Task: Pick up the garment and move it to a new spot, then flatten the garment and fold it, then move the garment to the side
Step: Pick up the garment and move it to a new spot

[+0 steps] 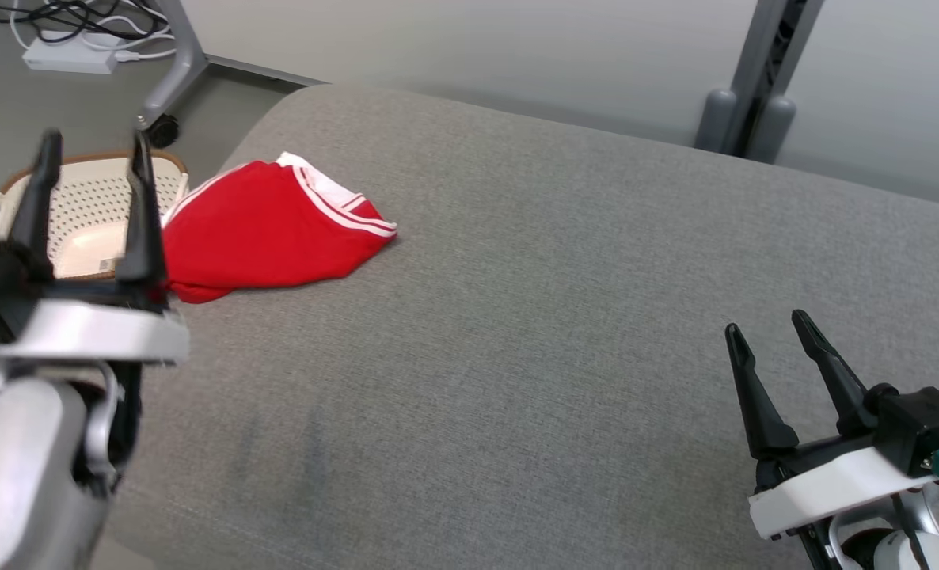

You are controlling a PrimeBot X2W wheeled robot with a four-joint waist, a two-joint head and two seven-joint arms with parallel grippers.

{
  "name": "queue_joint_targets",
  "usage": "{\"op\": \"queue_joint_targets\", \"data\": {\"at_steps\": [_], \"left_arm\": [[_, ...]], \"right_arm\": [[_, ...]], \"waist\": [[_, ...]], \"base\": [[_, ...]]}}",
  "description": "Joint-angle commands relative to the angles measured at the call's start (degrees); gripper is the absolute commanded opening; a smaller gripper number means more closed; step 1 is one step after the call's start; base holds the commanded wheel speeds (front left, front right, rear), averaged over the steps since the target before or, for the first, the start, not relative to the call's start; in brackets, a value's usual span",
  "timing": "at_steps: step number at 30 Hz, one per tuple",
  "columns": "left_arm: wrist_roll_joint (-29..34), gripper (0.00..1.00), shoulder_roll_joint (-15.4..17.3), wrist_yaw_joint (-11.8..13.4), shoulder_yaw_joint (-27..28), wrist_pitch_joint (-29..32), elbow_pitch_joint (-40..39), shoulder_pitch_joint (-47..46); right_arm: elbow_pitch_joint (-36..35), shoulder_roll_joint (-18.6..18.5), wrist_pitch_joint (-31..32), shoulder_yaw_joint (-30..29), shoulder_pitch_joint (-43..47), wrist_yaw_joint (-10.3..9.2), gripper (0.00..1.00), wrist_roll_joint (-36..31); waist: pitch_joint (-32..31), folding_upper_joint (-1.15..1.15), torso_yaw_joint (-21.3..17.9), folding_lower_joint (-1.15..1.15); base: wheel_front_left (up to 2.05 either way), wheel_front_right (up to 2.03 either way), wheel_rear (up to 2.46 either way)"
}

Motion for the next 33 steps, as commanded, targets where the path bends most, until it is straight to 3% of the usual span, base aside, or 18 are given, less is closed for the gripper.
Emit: {"op": "queue_joint_targets", "data": {"at_steps": [1,10,18,33], "left_arm": [[-0.5,1.00,0.9,-1.2,0.5,1.0,1.9,-3.7],[-4.4,1.00,3.0,-9.0,0.2,7.7,24.6,-18.8],[-5.3,1.00,1.9,-15.5,-2.8,11.6,46.0,-25.0],[-7.8,1.00,0.0,-20.4,-5.6,19.3,66.1,-32.4]], "right_arm": [[-0.2,-0.7,0.3,0.2,-1.3,0.01,1.00,0.4],[-0.5,-2.2,1.0,2.0,-4.3,0.01,1.00,0.9],[-0.5,-3.5,1.3,3.1,-6.4,0.01,1.00,1.5],[-3.3,-7.0,3.7,5.6,-12.1,0.01,1.00,2.0]], "waist": [[1.3,0.00,-1.4,0.00],[6.8,0.00,-7.5,0.00],[12.0,0.00,-11.3,0.00],[23.4,0.00,-15.9,0.00]], "base": [[0.00,0.00,0.00],[0.00,0.00,0.00],[0.00,0.00,0.00],[0.00,0.00,0.00]]}}
